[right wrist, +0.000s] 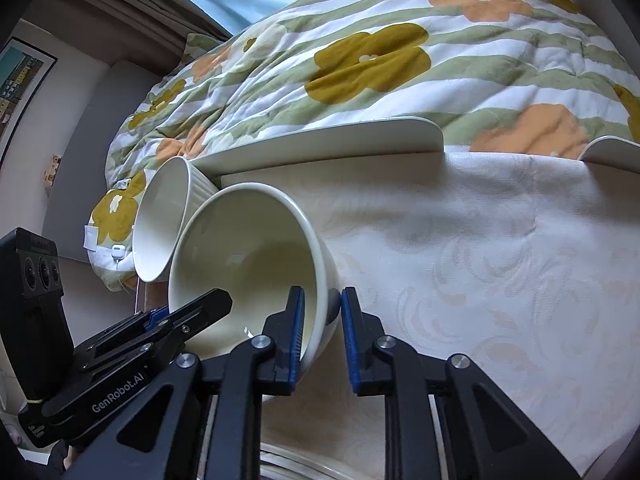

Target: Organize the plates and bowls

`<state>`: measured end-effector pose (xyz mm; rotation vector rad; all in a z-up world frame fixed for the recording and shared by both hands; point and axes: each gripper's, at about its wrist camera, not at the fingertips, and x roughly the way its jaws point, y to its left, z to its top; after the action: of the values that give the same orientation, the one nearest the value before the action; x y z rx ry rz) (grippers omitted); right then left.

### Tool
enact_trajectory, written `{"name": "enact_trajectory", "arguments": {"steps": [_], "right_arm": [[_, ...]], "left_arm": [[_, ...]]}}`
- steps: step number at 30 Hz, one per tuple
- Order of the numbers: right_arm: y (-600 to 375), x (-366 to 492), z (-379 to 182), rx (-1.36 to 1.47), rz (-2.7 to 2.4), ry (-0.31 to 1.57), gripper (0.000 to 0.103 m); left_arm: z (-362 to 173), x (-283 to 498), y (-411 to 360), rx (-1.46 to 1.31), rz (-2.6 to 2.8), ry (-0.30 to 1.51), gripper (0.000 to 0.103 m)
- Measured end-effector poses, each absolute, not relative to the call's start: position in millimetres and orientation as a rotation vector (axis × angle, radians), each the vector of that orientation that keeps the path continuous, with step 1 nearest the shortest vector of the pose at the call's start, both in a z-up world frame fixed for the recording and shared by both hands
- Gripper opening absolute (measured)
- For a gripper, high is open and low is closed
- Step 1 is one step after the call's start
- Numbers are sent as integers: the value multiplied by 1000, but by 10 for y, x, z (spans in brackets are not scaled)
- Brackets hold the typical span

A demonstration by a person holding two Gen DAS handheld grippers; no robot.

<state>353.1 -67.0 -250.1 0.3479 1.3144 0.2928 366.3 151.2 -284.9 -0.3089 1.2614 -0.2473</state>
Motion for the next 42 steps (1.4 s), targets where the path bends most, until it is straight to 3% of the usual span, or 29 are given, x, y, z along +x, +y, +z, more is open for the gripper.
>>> {"name": "enact_trajectory", "arguments": {"steps": [7,18,30,42], "right_arm": [[-656,3508,-2440,347,301,1298,17],[-993,3198,-1825,353,298,1166,17],[-1942,2436,-1224,369,276,1064,17],[-3069,1591,-1194,325,218,1092,17]], "left_arm": [[-2712,3634,1487,-277,-242,1227,19],[-2103,3361,1168,-244,-279,1134,19],[-1405,2625,96,-195,-317,1053,19],[-1426,1883,-1118,-210,-362,1084,19]]}}
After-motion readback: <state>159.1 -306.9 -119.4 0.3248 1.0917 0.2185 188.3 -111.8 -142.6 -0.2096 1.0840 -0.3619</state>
